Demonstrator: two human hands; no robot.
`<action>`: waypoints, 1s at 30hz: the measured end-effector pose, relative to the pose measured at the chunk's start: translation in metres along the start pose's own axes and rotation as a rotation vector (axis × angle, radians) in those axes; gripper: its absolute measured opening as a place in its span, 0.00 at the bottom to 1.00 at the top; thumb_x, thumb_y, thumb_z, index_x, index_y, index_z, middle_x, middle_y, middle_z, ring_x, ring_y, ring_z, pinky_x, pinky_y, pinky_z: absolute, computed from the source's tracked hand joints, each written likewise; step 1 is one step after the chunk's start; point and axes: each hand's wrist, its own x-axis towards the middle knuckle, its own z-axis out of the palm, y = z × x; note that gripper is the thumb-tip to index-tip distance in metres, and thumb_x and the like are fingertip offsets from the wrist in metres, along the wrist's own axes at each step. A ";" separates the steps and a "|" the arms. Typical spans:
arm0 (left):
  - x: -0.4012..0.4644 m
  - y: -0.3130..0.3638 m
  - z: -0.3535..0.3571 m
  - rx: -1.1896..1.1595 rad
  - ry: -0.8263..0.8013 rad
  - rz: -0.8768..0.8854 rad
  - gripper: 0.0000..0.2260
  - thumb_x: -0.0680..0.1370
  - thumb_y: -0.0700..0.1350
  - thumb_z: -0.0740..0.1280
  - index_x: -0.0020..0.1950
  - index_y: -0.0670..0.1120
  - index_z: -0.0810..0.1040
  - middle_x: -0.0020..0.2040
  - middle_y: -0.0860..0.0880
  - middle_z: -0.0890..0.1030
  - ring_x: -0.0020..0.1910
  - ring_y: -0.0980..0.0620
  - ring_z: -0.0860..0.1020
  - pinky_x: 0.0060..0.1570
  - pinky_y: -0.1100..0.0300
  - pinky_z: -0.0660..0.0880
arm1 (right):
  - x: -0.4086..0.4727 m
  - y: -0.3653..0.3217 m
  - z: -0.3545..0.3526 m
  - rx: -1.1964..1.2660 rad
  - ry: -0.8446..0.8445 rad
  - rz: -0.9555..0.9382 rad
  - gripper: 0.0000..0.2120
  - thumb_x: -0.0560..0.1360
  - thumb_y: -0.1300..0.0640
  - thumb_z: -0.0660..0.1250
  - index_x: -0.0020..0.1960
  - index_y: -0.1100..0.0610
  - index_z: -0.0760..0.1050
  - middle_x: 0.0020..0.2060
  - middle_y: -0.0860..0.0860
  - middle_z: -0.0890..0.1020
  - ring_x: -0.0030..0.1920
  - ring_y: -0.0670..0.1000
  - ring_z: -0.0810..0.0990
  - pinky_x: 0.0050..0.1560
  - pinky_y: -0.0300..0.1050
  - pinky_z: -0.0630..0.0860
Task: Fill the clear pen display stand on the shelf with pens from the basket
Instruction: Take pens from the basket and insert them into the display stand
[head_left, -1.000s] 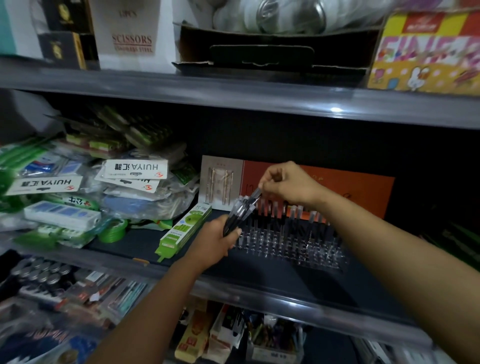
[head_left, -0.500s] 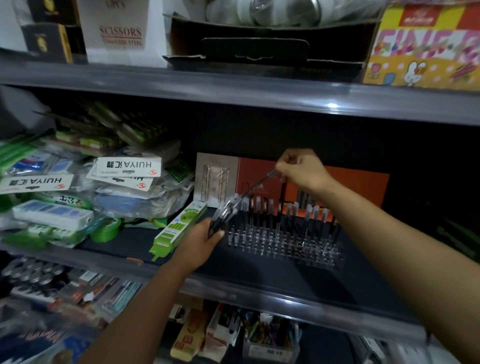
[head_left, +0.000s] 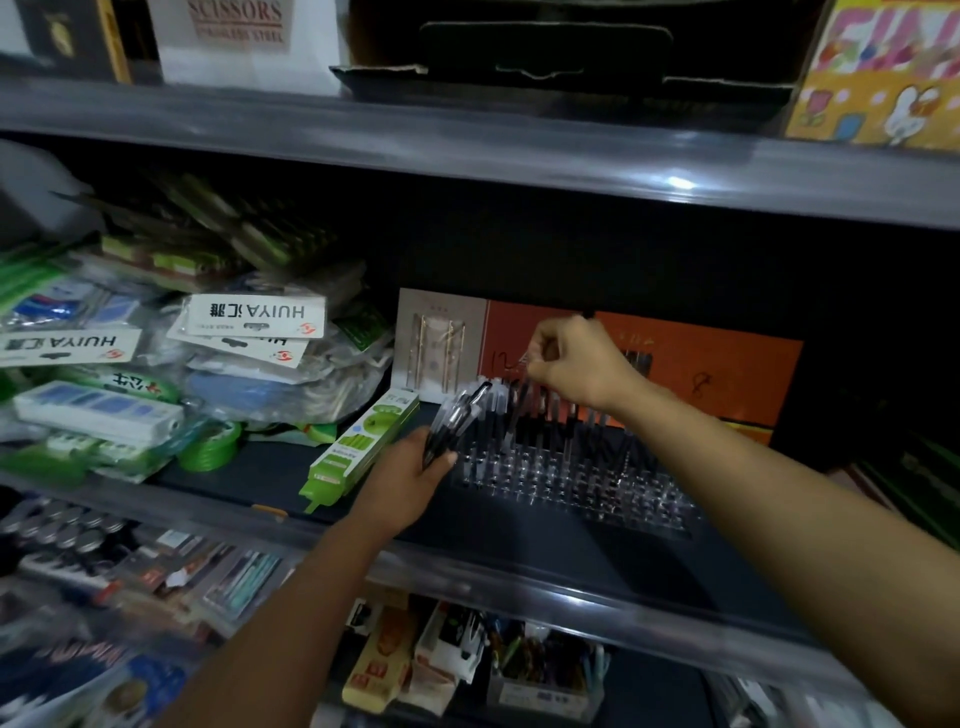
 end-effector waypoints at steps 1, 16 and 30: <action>0.000 -0.001 0.000 0.000 -0.001 0.001 0.06 0.79 0.47 0.64 0.52 0.45 0.74 0.40 0.52 0.77 0.40 0.54 0.75 0.36 0.67 0.67 | 0.001 0.000 0.004 -0.011 -0.005 -0.010 0.02 0.72 0.65 0.67 0.41 0.62 0.76 0.35 0.54 0.82 0.32 0.49 0.79 0.32 0.43 0.75; 0.007 -0.015 0.003 -0.034 -0.018 0.019 0.09 0.79 0.47 0.64 0.55 0.43 0.76 0.46 0.46 0.81 0.44 0.51 0.78 0.42 0.61 0.73 | 0.013 0.008 0.040 -0.154 -0.130 -0.066 0.01 0.74 0.64 0.66 0.44 0.60 0.76 0.38 0.54 0.80 0.40 0.54 0.80 0.39 0.47 0.78; 0.006 -0.014 0.004 -0.045 -0.031 0.033 0.08 0.79 0.47 0.64 0.51 0.43 0.75 0.38 0.48 0.79 0.38 0.53 0.76 0.36 0.62 0.70 | 0.012 0.008 0.048 -0.200 -0.158 -0.126 0.03 0.74 0.60 0.71 0.46 0.57 0.78 0.40 0.52 0.81 0.43 0.53 0.80 0.42 0.46 0.77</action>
